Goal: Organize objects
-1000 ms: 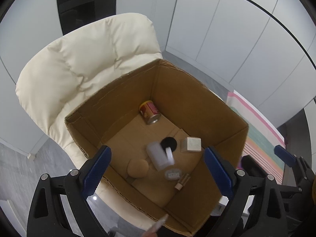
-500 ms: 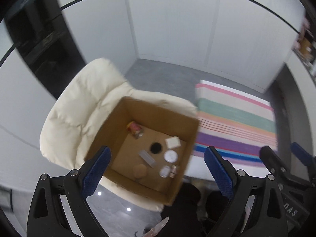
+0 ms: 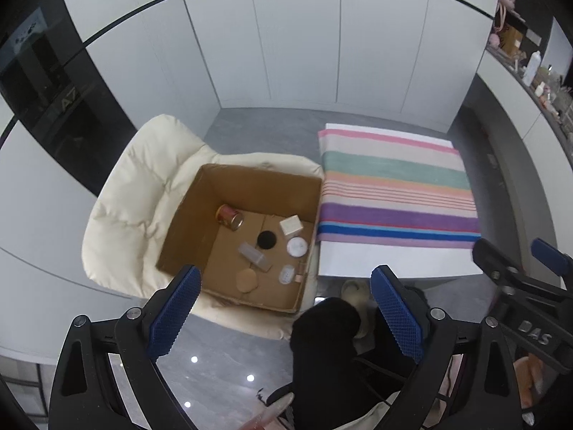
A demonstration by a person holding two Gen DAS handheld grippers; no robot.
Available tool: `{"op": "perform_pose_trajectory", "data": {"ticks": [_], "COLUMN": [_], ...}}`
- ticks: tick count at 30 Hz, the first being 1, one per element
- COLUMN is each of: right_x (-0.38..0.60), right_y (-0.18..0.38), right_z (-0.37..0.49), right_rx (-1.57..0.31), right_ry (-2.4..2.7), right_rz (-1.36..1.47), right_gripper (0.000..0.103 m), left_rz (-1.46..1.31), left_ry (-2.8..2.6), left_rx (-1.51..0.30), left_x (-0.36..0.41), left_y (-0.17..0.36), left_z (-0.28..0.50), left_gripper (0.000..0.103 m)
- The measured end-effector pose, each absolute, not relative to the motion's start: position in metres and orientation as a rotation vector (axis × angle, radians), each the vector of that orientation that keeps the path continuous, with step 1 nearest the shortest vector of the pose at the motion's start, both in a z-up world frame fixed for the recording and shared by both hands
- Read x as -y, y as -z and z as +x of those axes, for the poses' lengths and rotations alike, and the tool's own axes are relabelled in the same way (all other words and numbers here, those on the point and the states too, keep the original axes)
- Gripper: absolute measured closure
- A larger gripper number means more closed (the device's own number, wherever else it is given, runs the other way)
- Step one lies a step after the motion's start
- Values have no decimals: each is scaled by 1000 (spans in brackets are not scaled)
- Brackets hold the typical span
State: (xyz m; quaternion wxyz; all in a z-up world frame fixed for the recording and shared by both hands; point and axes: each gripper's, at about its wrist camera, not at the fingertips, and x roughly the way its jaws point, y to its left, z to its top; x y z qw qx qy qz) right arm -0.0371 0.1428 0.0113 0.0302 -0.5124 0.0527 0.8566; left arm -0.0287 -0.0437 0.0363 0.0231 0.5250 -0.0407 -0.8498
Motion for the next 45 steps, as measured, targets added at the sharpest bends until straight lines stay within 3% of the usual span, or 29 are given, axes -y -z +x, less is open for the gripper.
{"op": "perform_pose_trajectory", "data": {"ticks": [45], "right_x": [-142], "right_y": [-4], "right_z": [-22], "right_rx": [-238], "right_ry": [-2629], "right_rz": [-1615], "right_gripper": [0], "left_rz": [1613], "left_ry": [2631], "left_rx": [203], "left_x": [32], "left_y": [-35], "left_z": [-25], "left_gripper": [7]}}
